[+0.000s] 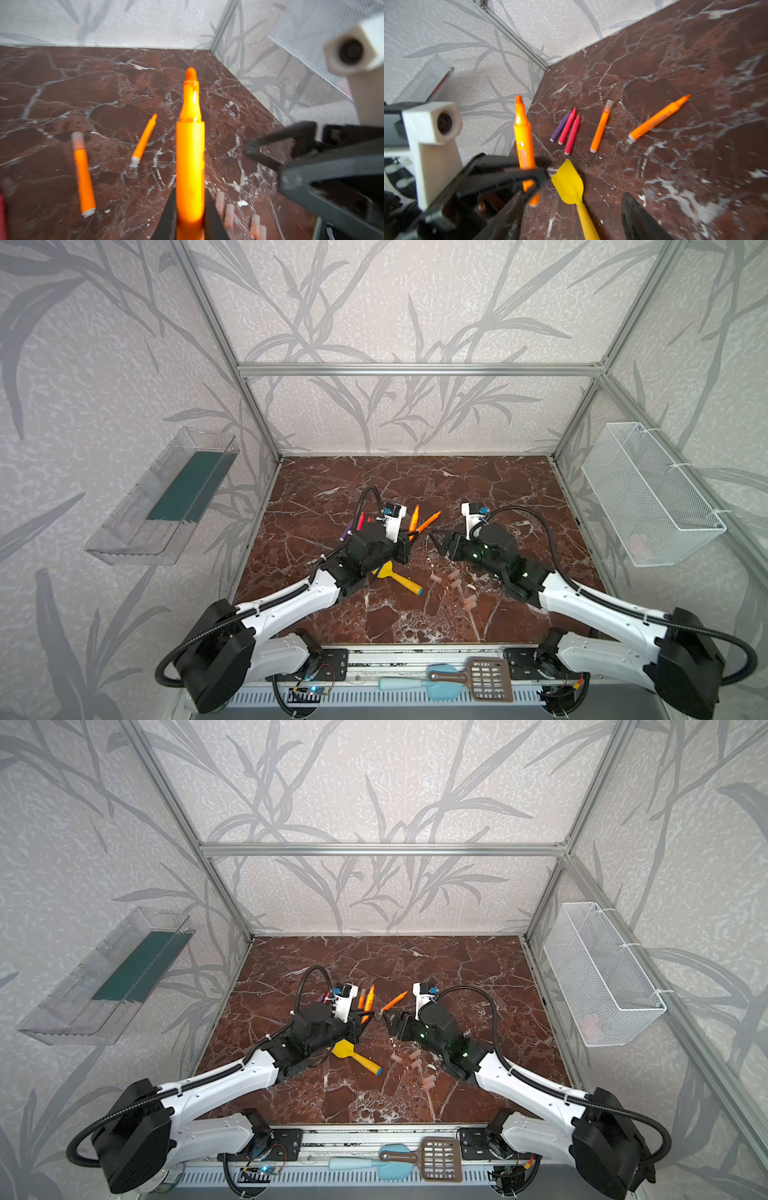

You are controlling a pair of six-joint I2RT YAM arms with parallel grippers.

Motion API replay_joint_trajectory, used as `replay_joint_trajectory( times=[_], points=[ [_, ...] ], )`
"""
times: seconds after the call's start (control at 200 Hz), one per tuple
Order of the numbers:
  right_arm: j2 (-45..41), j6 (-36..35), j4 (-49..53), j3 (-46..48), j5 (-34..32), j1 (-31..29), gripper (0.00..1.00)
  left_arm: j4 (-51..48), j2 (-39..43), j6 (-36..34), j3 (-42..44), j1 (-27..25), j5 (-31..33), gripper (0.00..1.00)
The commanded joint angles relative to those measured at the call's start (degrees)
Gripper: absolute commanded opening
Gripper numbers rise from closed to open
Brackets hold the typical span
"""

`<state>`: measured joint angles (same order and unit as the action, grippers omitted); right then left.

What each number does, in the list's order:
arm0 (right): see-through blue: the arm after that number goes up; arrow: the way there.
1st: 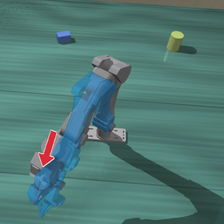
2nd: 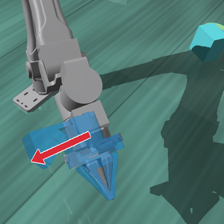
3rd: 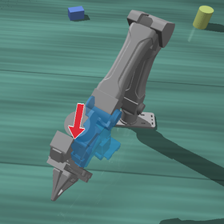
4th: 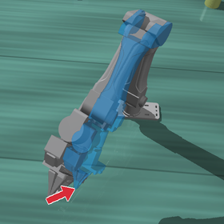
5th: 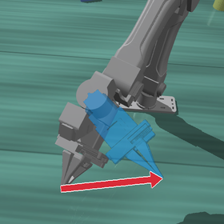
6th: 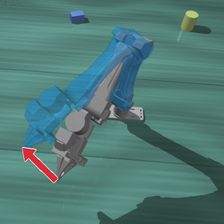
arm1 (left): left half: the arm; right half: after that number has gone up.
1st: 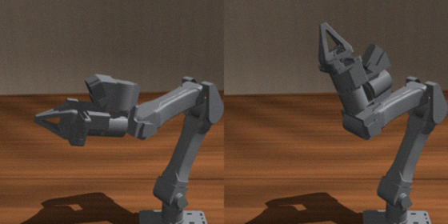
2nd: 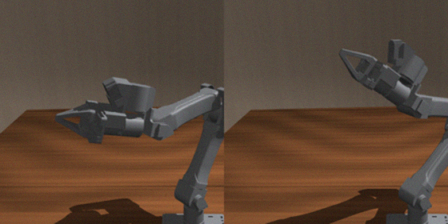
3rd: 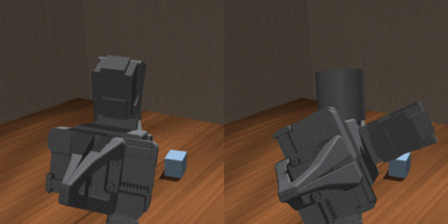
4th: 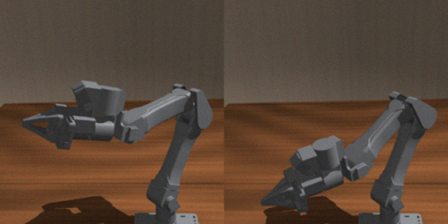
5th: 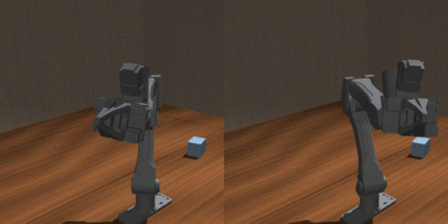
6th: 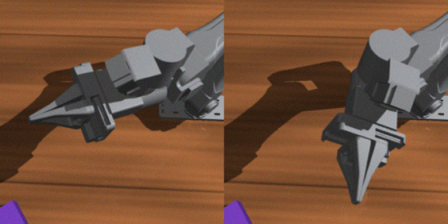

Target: Insert the pens into the pen caps

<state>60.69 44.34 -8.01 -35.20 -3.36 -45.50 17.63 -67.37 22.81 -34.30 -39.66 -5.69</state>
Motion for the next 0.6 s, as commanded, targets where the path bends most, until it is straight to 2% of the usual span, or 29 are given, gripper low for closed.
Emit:
replay_joint_trajectory(
  times=[0.0, 0.13, 0.235, 0.595],
  points=[
    [-6.35, -1.09, 16.5, 4.34, -6.8, -0.3, 0.73, -2.42, 2.86, 3.57, 1.76, 2.21, 7.93, 0.0],
    [-14.64, 1.22, 23.5, 10.2, -7.34, -0.3, 0.72, -3.3, 5.03, 2.33, 2.61, 2.37, 10.77, 0.0],
    [-17.0, 2.04, 26.42, 13.14, -6.67, -0.27, 0.7, -3.05, 5.93, 2.27, 3.06, 2.36, 10.41, 0.0],
    [-6.08, 2.66, 26.65, 13.76, -4.24, -1.32, 0.6, -2.32, 5.42, 2.19, 2.76, 2.31, 7.97, 0.0]
  ],
)
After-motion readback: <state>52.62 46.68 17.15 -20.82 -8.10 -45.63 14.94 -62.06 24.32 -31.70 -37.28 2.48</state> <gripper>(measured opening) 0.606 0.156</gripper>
